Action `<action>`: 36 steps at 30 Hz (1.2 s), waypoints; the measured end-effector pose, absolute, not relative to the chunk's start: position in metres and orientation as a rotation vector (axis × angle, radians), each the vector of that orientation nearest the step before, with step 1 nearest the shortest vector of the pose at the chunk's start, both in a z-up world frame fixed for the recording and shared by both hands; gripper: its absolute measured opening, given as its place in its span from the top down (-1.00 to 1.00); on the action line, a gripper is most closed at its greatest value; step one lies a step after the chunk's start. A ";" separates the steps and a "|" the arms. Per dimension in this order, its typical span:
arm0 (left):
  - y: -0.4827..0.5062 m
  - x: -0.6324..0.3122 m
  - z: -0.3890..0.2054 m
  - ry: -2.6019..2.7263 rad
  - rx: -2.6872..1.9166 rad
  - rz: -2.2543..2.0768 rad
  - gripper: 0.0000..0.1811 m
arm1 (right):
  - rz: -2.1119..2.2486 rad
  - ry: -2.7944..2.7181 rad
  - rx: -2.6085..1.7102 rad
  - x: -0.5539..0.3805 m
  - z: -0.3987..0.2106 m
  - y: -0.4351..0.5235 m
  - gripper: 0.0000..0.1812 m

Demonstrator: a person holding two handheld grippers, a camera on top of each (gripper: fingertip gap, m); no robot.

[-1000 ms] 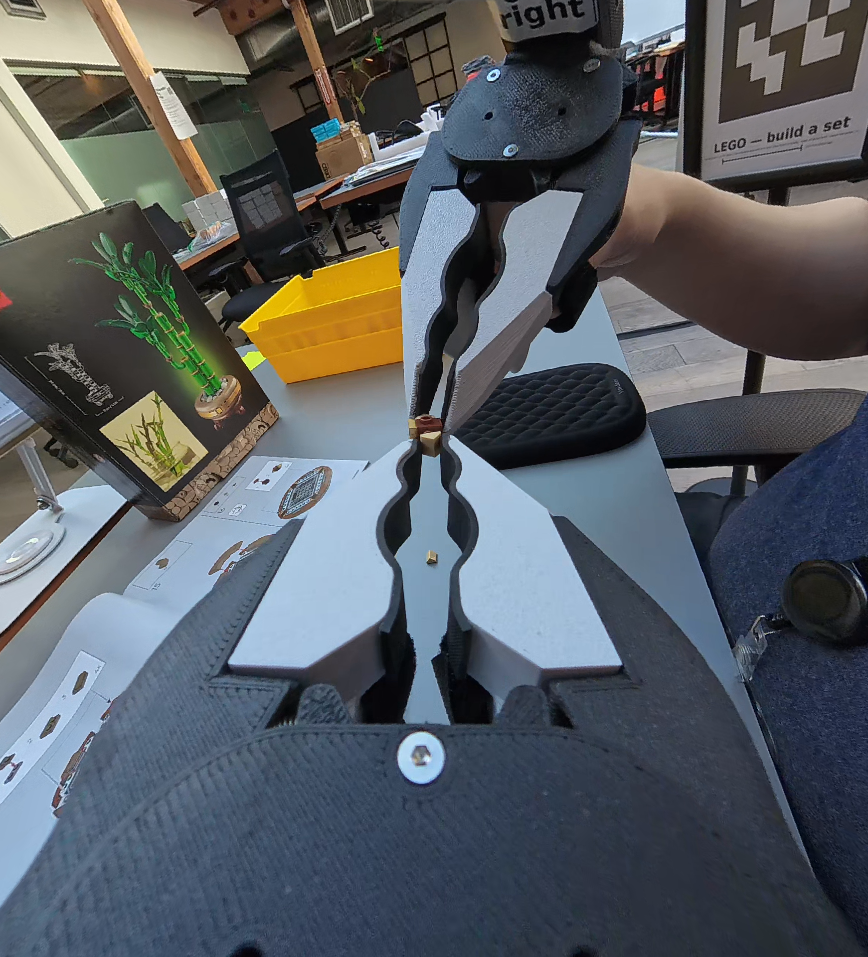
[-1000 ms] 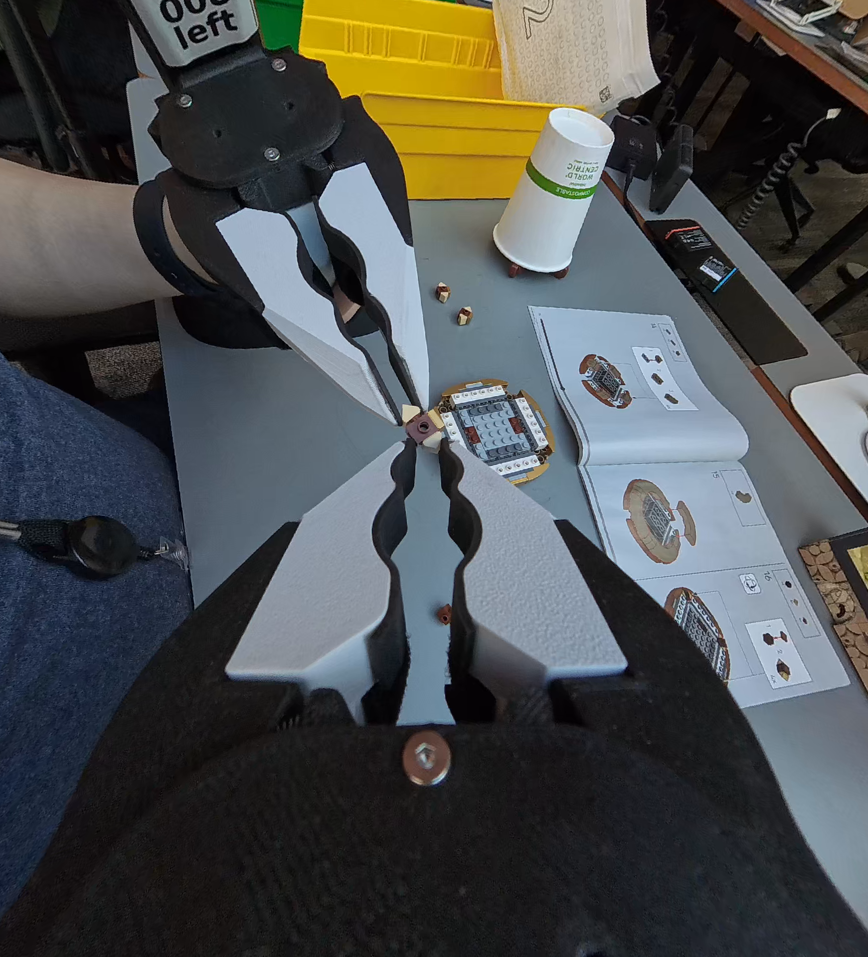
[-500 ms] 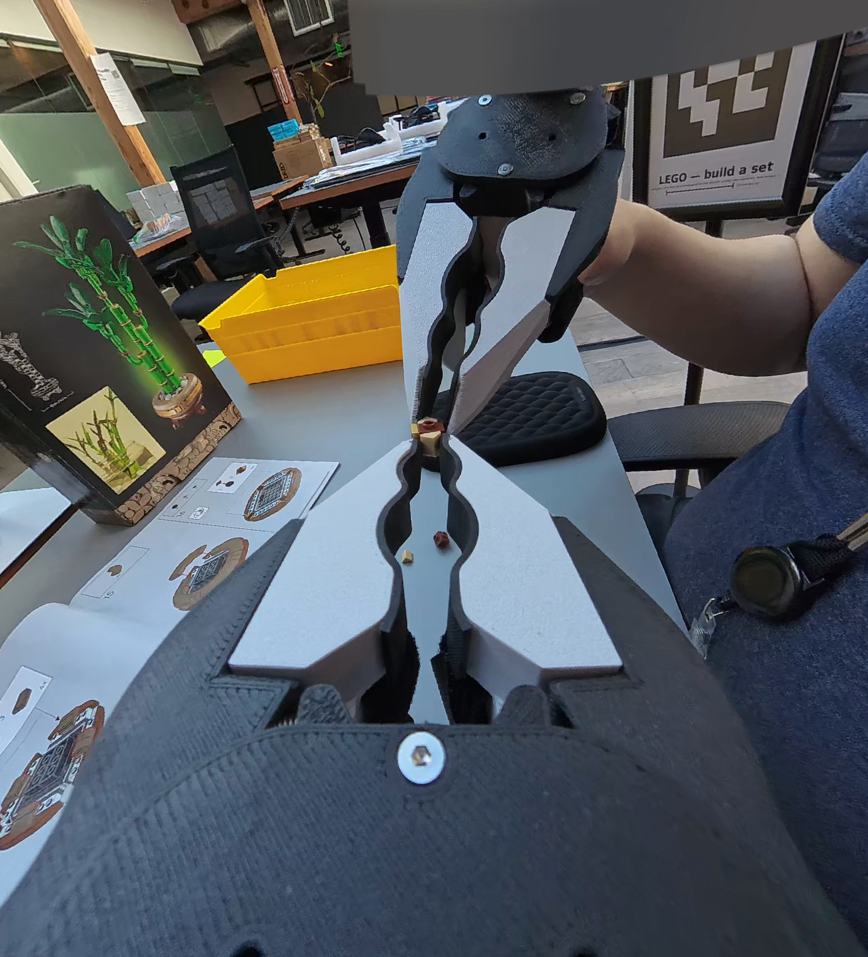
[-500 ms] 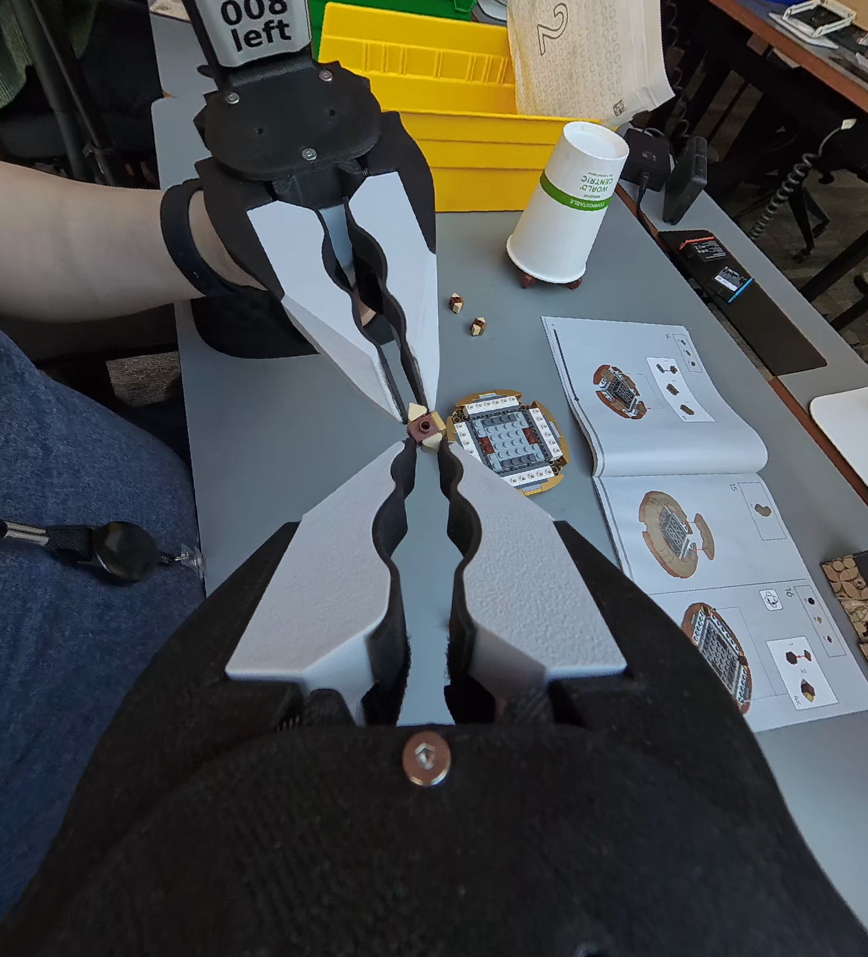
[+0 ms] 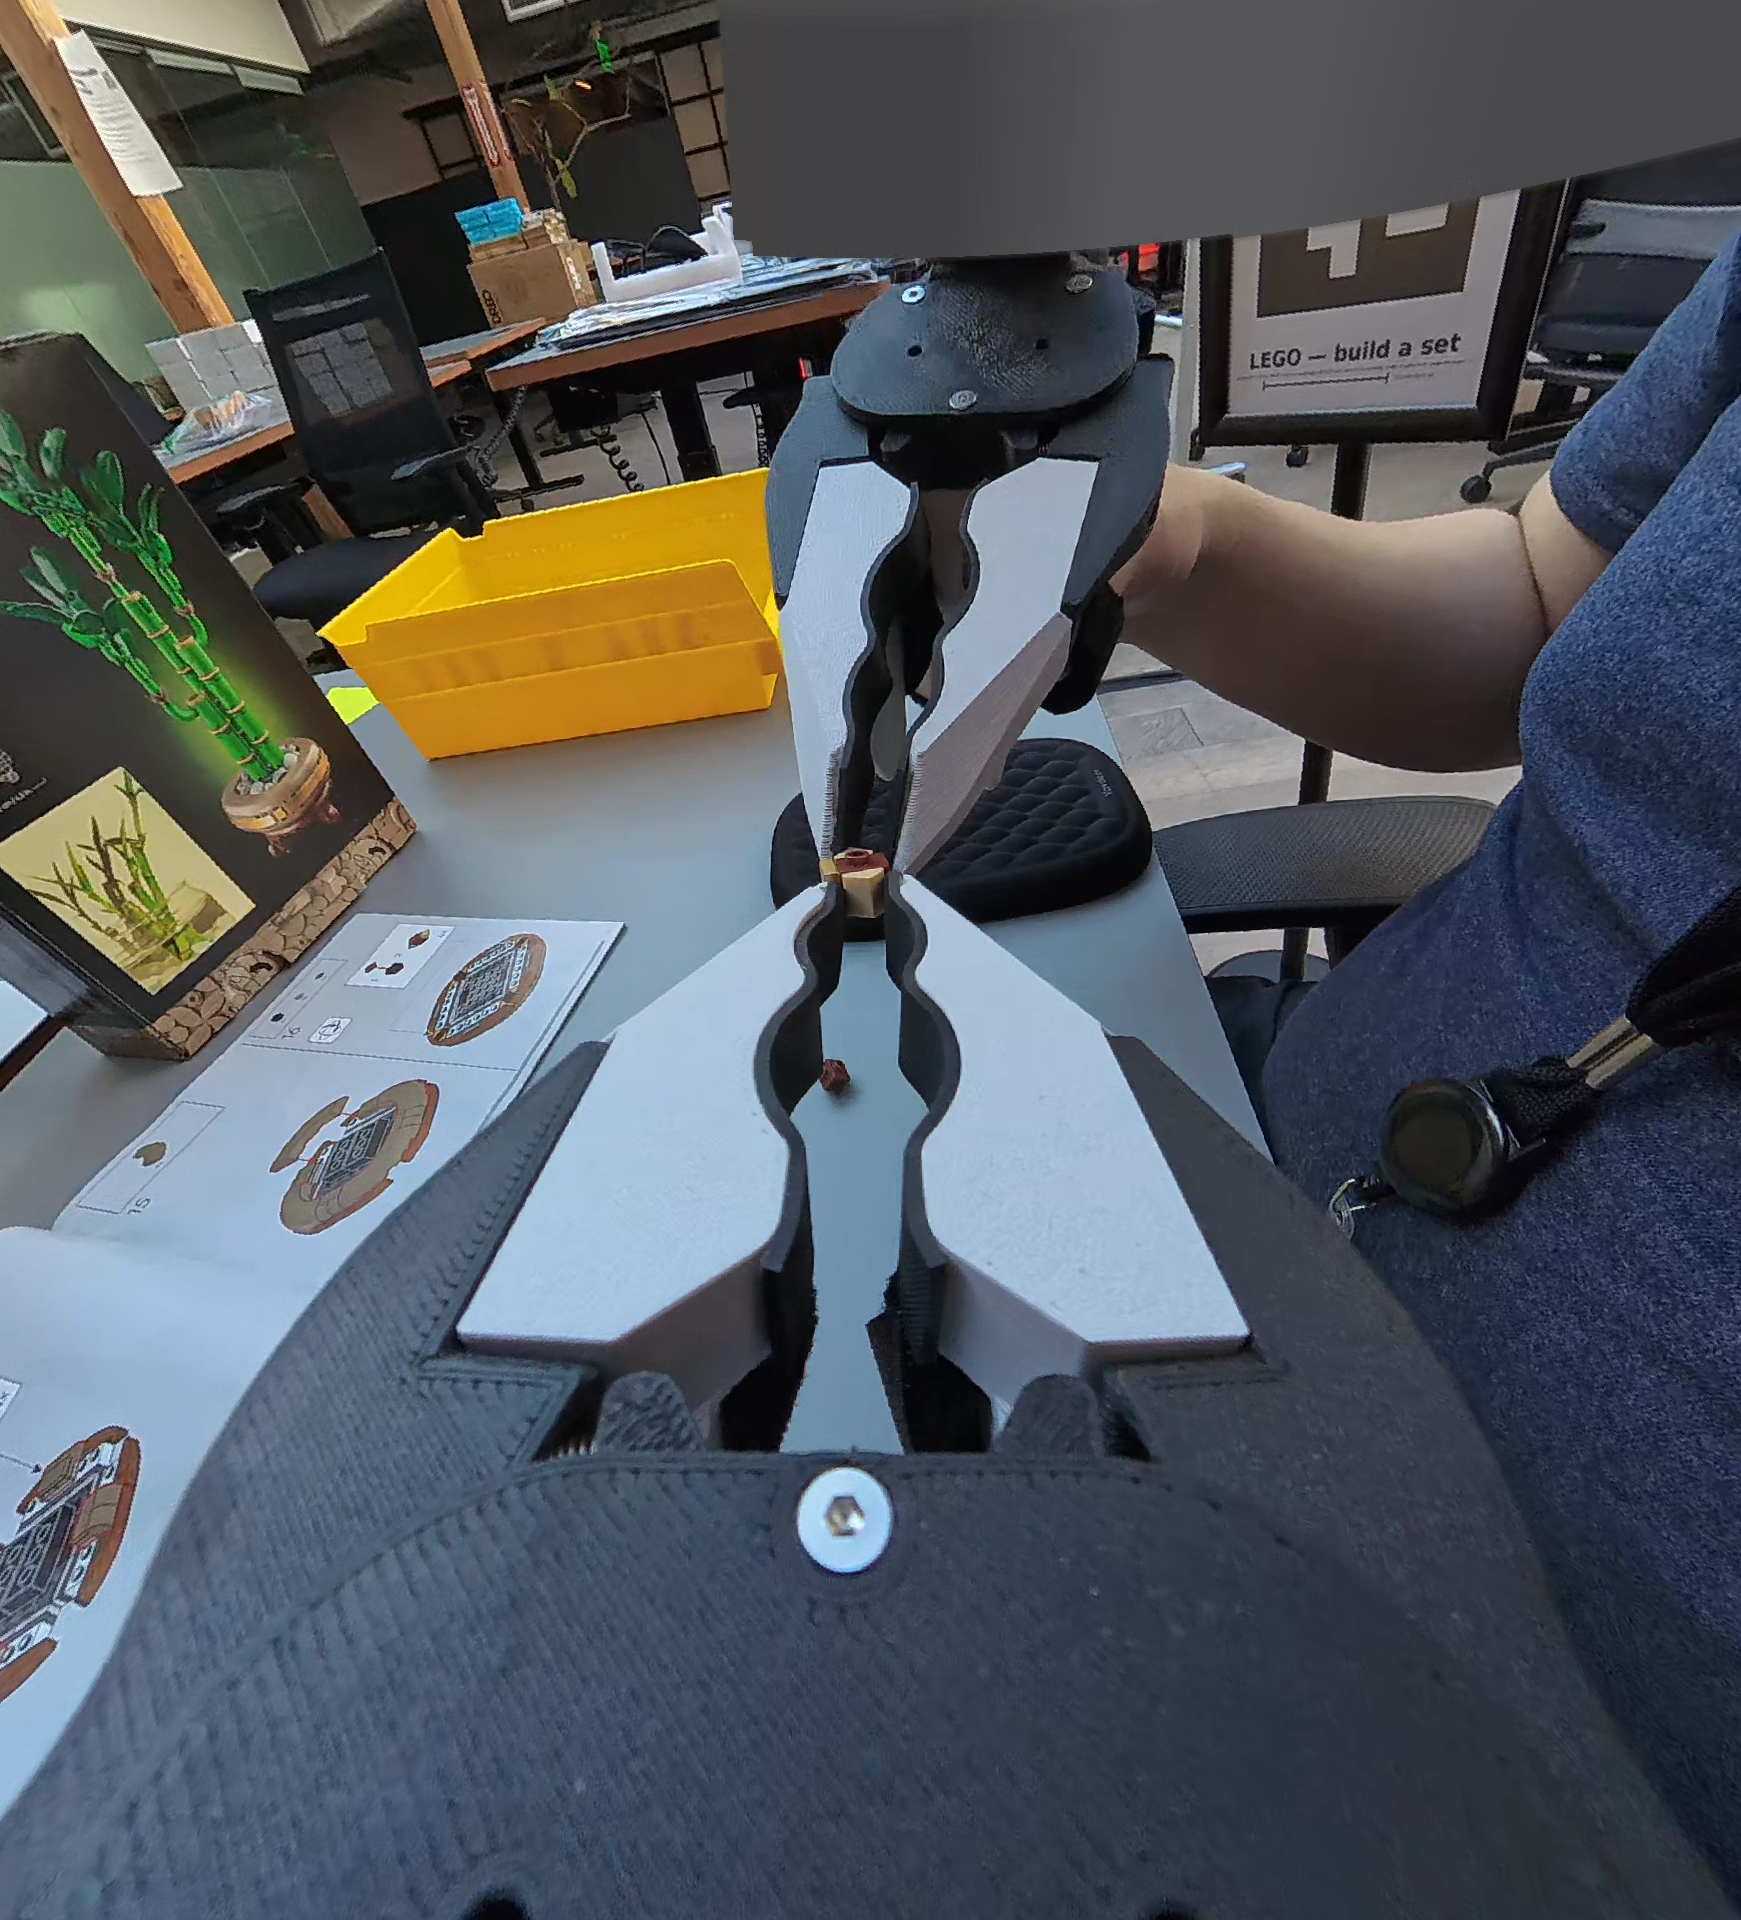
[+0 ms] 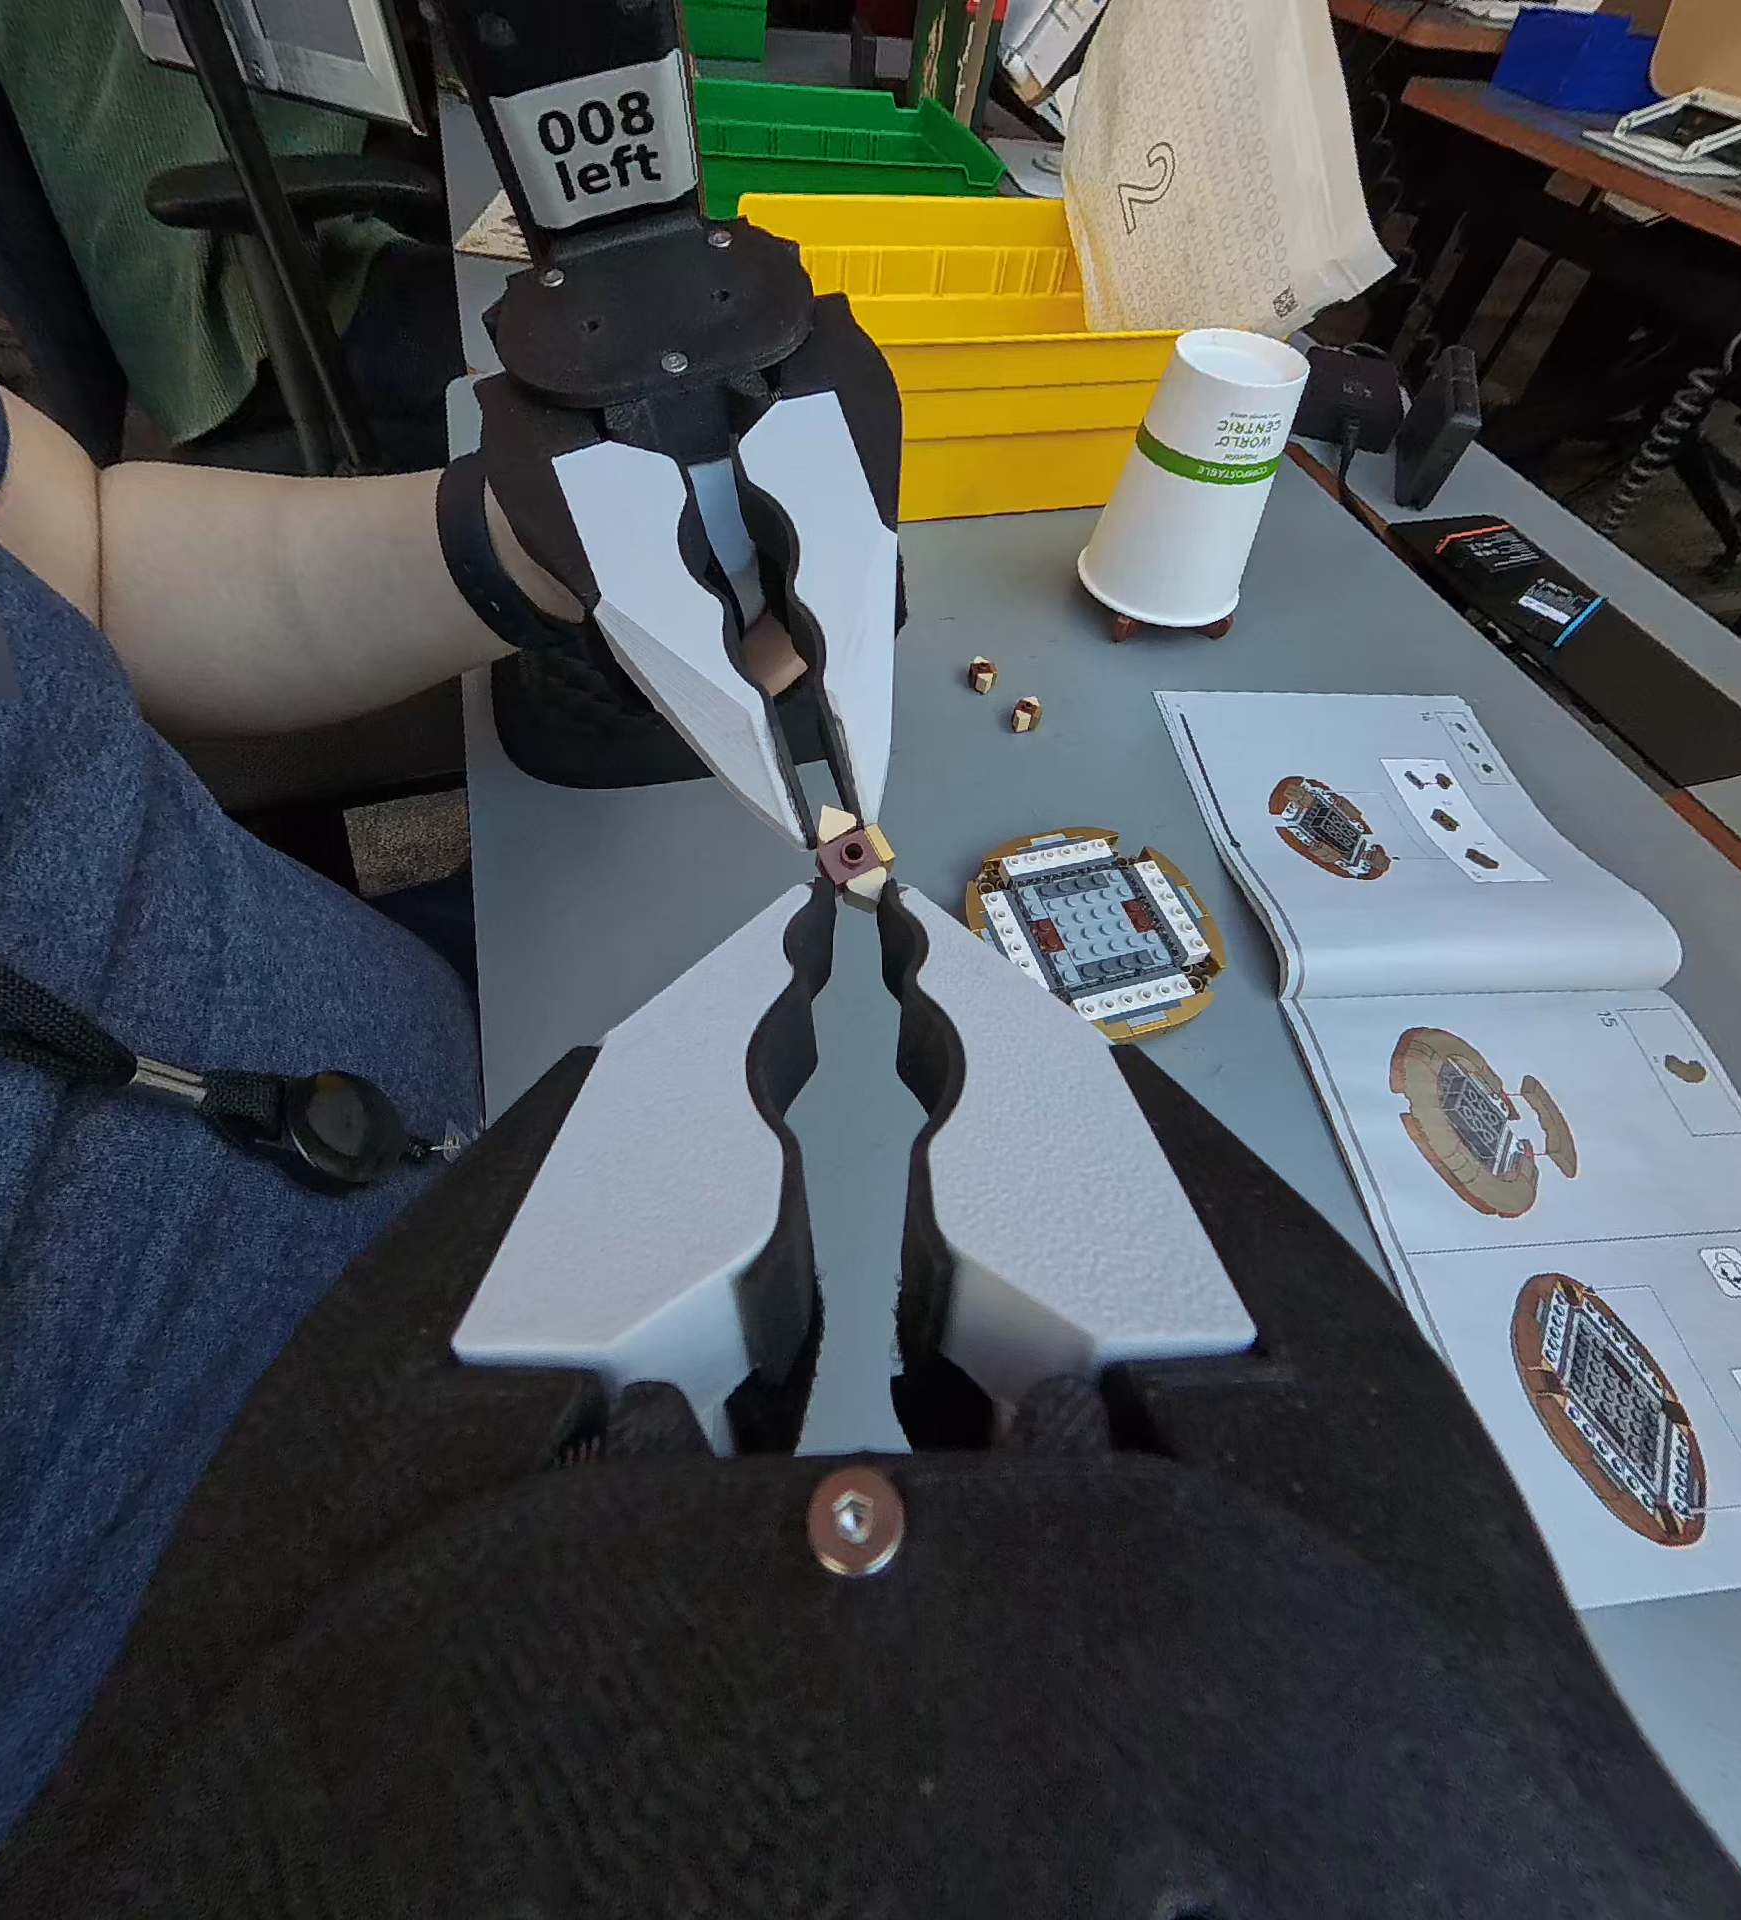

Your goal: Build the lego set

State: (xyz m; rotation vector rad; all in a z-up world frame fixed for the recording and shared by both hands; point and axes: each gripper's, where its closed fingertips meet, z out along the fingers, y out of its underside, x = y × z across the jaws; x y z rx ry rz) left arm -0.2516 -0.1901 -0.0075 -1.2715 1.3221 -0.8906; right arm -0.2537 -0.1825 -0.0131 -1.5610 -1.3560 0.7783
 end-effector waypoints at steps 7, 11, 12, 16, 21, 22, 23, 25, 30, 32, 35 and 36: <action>-0.193 -0.251 -0.006 1.334 -1.265 -0.885 0.94 | 0.850 -1.303 -1.535 -0.253 -0.012 -0.185 0.91; -0.193 -0.250 -0.006 1.342 -1.267 -0.874 0.94 | 0.878 -1.276 -1.521 -0.253 -0.012 -0.185 0.91; -0.193 -0.250 -0.006 1.342 -1.269 -0.872 0.94 | 0.881 -1.270 -1.520 -0.253 -0.012 -0.185 0.91; -0.191 -0.250 -0.005 1.329 -1.272 -0.864 0.92 | 0.891 -1.244 -1.515 -0.253 -0.010 -0.184 0.91; -0.189 -0.250 -0.005 1.324 -1.280 -0.850 0.92 | 0.899 -1.219 -1.525 -0.253 -0.010 -0.182 0.91; -0.189 -0.250 -0.005 1.323 -1.282 -0.847 0.92 | 0.898 -1.215 -1.528 -0.253 -0.011 -0.182 0.91; -0.188 -0.250 -0.005 1.321 -1.282 -0.846 0.92 | 0.896 -1.213 -1.527 -0.253 -0.011 -0.182 0.91; -0.188 -0.250 -0.006 1.321 -1.290 -0.842 0.92 | 0.892 -1.209 -1.533 -0.253 -0.012 -0.181 0.91; -0.189 -0.251 -0.006 1.320 -1.294 -0.855 0.90 | 0.873 -1.221 -1.505 -0.254 -0.011 -0.182 0.91; -0.192 -0.251 -0.006 1.331 -1.292 -0.887 0.90 | 0.861 -1.252 -1.462 -0.253 -0.010 -0.185 0.91; -0.199 -0.251 -0.007 1.359 -1.289 -0.928 0.90 | 0.821 -1.317 -1.400 -0.253 -0.011 -0.192 0.91; -0.200 -0.251 -0.008 1.370 -1.292 -0.934 0.90 | 0.814 -1.337 -1.393 -0.253 -0.012 -0.193 0.91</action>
